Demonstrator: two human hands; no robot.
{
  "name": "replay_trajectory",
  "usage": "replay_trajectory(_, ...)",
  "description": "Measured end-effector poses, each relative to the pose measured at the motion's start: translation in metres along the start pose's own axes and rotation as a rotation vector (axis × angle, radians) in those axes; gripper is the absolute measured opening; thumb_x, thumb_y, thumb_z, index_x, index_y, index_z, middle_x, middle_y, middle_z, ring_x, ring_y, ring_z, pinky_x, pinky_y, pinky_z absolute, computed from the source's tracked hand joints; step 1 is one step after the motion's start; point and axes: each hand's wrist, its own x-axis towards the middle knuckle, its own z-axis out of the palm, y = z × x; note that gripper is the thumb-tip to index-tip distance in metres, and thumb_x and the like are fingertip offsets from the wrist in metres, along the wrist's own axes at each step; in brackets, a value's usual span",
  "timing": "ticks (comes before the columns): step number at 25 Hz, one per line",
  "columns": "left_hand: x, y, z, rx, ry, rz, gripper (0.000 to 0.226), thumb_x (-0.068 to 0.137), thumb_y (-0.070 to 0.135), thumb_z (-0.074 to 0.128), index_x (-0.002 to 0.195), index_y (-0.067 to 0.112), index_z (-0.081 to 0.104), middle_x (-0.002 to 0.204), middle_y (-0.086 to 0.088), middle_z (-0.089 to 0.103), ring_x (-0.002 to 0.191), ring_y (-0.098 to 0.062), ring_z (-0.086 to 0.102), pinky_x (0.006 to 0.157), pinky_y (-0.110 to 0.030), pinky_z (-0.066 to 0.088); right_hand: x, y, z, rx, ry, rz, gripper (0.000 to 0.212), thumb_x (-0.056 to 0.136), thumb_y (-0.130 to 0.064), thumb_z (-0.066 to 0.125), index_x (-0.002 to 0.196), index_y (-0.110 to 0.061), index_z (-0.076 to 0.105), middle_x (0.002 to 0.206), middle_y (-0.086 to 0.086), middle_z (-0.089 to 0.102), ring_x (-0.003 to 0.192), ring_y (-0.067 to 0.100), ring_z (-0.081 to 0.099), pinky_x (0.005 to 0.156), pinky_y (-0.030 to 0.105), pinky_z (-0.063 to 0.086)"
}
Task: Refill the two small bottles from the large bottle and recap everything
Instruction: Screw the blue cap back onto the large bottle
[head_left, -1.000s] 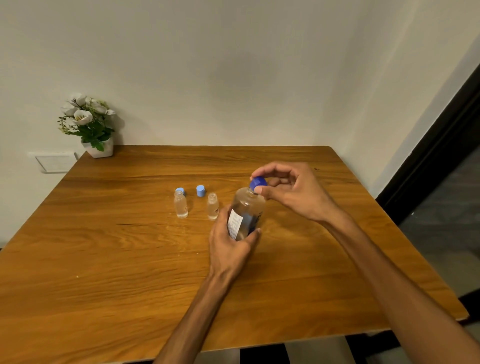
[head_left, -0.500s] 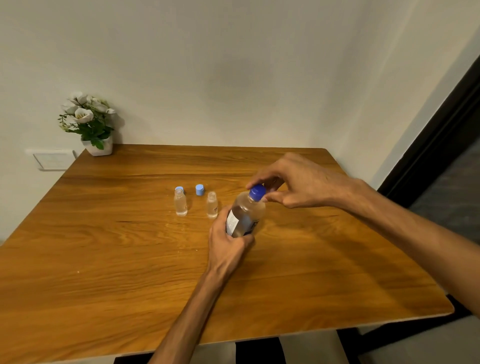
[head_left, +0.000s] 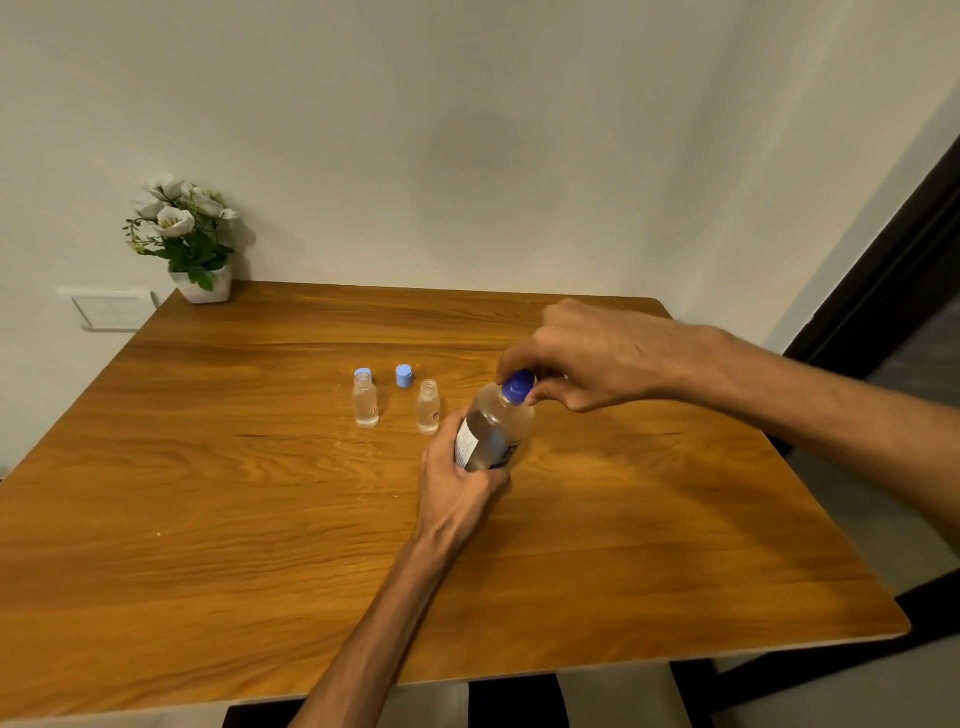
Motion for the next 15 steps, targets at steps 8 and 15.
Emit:
replay_trajectory(8, 0.000, 0.001, -0.002, -0.020, 0.011, -0.023, 0.066, 0.057, 0.015, 0.072, 0.107, 0.056, 0.061, 0.105, 0.015, 0.070, 0.090, -0.011, 0.066, 0.078, -0.057, 0.061, 0.023, 0.001, 0.000, 0.076, -0.061, 0.106, 0.040, 0.097, -0.053, 0.061, 0.086, -0.016, 0.073, 0.060, -0.010, 0.064, 0.050, 0.003, 0.056, 0.051, 0.012, 0.038)
replay_trajectory(15, -0.001, 0.004, -0.001, 0.017, -0.011, -0.003, 0.065, 0.061, 0.021, 0.072, 0.116, 0.051, 0.057, 0.108, 0.023, 0.067, 0.096, -0.003, 0.065, 0.080, -0.048, 0.064, 0.021, -0.004, 0.020, -0.053, 0.083, 0.374, 0.067, 0.088, -0.078, 0.035, 0.074, -0.022, 0.069, 0.054, -0.007, 0.053, 0.049, 0.004, 0.046, 0.055, 0.020, 0.040)
